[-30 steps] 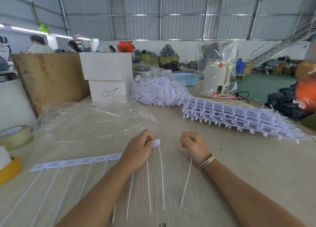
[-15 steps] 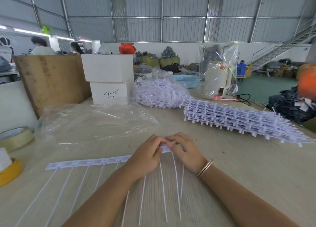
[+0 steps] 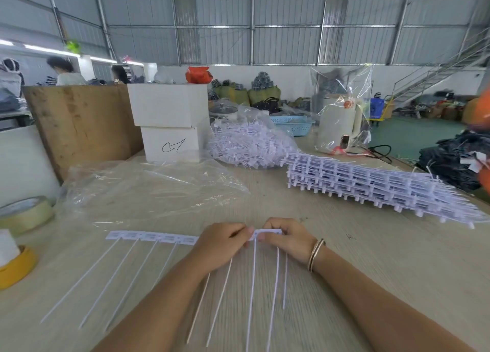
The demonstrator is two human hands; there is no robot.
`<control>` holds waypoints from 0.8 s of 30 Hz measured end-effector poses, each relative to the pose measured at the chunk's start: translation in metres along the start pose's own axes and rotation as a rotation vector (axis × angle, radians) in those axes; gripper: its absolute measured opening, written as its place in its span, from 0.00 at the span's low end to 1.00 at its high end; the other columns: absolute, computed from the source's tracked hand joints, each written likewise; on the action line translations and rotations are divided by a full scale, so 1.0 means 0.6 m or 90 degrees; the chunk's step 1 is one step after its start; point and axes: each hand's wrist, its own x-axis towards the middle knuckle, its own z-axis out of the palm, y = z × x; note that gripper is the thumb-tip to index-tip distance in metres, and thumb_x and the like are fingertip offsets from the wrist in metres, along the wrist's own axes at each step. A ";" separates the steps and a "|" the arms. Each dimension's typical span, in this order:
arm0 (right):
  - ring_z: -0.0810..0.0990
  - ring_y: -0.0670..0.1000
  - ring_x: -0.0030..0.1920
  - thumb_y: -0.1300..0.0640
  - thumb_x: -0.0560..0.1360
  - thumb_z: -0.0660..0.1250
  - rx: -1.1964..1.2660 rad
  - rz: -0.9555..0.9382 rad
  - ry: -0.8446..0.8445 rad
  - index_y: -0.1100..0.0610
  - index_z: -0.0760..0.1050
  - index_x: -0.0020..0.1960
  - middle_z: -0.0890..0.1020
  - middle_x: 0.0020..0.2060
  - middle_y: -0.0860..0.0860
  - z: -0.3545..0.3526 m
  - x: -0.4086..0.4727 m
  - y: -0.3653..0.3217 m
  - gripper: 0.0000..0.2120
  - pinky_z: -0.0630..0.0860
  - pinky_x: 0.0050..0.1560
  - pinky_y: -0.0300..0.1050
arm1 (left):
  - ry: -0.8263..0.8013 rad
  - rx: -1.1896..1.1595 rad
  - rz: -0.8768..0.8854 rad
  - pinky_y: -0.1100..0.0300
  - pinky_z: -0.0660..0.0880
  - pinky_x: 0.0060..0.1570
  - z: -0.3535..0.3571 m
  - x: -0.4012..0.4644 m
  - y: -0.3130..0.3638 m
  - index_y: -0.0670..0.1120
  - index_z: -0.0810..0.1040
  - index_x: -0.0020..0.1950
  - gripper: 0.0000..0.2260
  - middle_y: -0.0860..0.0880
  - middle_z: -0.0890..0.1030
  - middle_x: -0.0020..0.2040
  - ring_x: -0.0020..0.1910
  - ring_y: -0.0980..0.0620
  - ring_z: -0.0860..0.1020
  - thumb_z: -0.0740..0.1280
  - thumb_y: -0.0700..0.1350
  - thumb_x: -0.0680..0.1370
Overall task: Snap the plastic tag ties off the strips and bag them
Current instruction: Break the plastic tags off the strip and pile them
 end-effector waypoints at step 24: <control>0.77 0.53 0.40 0.52 0.77 0.62 -0.063 -0.144 0.227 0.44 0.74 0.36 0.77 0.31 0.41 -0.002 0.003 0.011 0.11 0.69 0.56 0.65 | 0.158 -0.575 -0.097 0.58 0.65 0.34 -0.029 0.017 -0.001 0.49 0.82 0.34 0.14 0.53 0.76 0.28 0.27 0.56 0.73 0.63 0.50 0.77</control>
